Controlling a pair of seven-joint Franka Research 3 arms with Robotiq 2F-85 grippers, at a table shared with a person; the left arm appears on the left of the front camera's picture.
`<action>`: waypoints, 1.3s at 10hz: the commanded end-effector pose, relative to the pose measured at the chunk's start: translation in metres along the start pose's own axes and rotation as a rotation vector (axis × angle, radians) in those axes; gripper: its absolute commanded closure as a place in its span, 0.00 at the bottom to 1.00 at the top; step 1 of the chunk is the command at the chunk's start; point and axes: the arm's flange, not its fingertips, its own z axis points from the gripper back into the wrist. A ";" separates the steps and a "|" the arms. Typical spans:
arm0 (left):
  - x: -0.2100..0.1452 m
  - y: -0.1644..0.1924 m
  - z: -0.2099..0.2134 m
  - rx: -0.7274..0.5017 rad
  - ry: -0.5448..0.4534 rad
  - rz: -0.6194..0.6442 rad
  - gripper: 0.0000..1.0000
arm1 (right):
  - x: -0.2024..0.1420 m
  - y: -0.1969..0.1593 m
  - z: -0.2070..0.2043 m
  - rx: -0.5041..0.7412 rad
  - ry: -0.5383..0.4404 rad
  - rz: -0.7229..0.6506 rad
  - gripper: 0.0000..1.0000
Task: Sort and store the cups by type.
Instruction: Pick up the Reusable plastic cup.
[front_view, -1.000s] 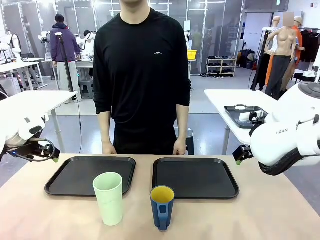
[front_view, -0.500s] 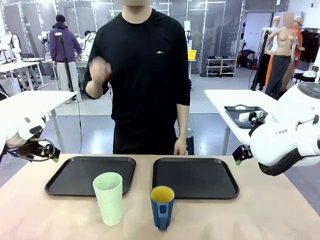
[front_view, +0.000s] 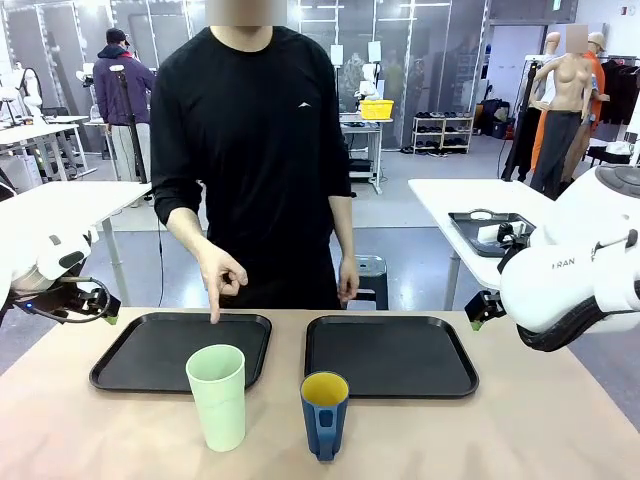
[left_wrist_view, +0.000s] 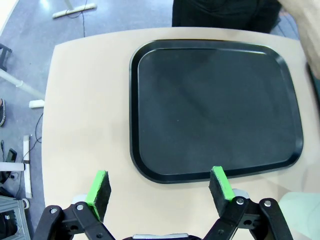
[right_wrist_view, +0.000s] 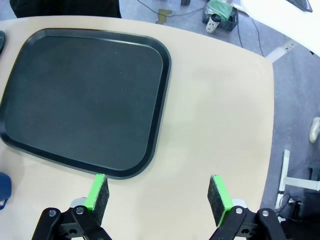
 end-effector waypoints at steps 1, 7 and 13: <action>-0.001 0.000 -0.001 0.000 0.003 0.000 0.00 | -0.001 0.000 -0.001 0.001 -0.001 -0.001 0.00; -0.001 0.000 -0.001 0.000 0.003 0.000 0.00 | -0.001 0.000 -0.001 0.001 -0.001 -0.001 0.00; -0.001 0.000 -0.001 0.000 0.003 0.000 0.00 | -0.001 0.000 -0.001 0.001 -0.001 -0.001 0.00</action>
